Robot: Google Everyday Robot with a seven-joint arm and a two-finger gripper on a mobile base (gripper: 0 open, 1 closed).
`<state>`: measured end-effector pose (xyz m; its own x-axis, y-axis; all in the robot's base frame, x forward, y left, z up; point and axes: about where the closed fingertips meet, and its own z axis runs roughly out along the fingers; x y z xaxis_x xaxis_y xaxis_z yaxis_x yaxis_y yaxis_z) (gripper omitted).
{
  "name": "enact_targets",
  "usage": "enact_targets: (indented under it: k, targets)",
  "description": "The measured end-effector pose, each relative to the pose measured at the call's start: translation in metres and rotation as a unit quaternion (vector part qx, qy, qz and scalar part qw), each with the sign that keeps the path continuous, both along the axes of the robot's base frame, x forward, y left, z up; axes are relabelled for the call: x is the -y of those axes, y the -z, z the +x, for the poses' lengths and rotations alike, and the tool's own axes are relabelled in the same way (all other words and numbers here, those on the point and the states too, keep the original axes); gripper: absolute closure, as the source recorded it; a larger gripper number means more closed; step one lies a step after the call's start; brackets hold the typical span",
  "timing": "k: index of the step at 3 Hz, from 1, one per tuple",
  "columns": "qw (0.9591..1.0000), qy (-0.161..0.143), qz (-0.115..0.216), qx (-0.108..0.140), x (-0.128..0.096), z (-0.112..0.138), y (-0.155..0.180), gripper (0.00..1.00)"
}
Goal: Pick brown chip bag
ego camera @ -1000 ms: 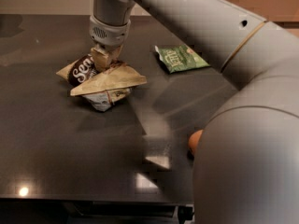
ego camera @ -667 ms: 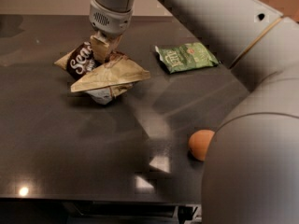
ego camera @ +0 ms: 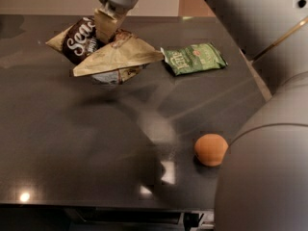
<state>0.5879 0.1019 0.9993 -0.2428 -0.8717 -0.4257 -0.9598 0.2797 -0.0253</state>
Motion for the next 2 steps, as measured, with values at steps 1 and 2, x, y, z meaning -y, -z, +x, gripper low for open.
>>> enact_targets:
  k: [1,2]
  targets:
    - [0.9993,-0.016,0.026,0.02,0.0005,0.0049,-0.0259,1.0]
    - [0.9993,-0.016,0.026,0.02,-0.0002,0.0054,-0.0257,1.0]
